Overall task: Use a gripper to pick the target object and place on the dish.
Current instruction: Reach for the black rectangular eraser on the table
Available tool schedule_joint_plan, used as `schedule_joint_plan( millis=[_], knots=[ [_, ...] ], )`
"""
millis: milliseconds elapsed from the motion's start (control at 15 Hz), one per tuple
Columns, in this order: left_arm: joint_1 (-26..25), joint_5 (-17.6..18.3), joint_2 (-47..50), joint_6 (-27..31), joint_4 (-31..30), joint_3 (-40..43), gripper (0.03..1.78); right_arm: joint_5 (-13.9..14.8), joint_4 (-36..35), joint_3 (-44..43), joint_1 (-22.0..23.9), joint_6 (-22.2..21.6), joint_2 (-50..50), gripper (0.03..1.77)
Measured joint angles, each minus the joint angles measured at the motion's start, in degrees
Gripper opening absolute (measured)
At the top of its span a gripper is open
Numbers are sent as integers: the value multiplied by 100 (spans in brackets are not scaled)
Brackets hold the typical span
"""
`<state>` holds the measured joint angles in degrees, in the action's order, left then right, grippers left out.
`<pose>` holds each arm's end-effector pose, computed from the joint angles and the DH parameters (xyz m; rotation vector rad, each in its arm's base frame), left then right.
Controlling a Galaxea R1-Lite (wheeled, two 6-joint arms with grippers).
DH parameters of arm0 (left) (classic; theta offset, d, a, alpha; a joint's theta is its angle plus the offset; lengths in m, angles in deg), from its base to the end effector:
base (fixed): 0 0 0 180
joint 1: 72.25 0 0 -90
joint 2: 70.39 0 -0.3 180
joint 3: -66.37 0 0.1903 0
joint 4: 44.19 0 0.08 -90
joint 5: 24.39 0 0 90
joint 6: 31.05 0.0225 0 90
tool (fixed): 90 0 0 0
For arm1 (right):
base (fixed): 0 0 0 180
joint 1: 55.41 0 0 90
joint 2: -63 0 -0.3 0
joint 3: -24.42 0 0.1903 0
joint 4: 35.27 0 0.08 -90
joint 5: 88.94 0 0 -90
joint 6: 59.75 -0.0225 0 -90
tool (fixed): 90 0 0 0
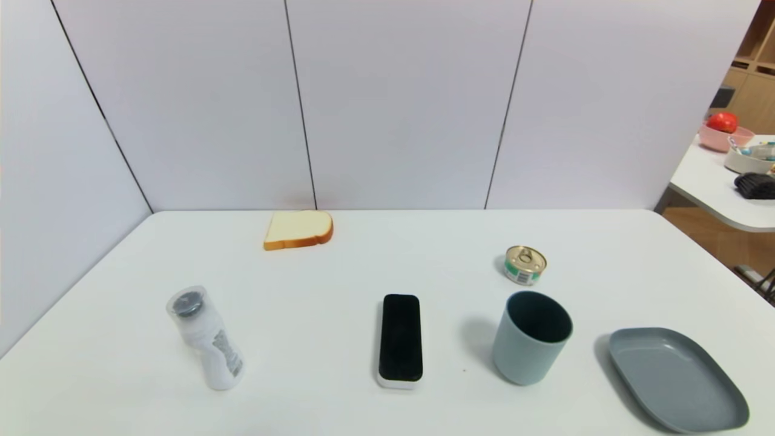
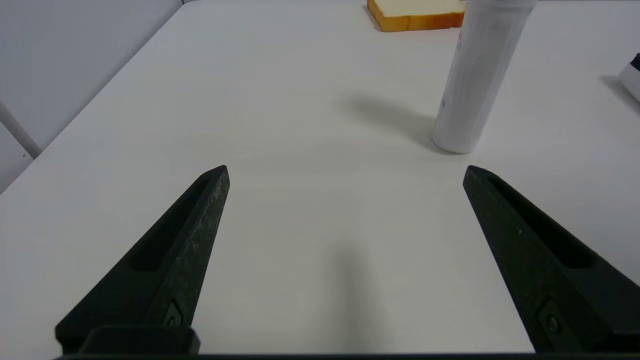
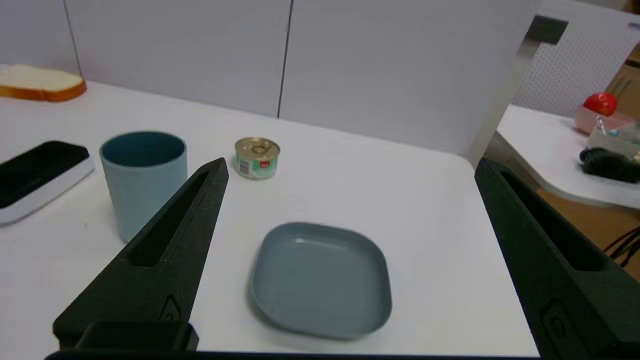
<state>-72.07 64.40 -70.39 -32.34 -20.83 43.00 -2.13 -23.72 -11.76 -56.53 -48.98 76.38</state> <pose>-0.0228 0.0005 0.0755 -0.0225 -0.0004 0.0180 -0.0160 0.0009 0.1632 -0.1908 -0.2028 0.0563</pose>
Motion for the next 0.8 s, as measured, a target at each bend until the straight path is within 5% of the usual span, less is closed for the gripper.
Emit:
schedule_joint_plan(
  millis=[333,800],
  knots=[
    [0,2,0,0,0,0,169,-7,-895,-1493,-67,-24,1437,171],
    [0,0,0,2,0,0,169,45,-1014,-5315,-72,-360,4028,171]
  ],
)
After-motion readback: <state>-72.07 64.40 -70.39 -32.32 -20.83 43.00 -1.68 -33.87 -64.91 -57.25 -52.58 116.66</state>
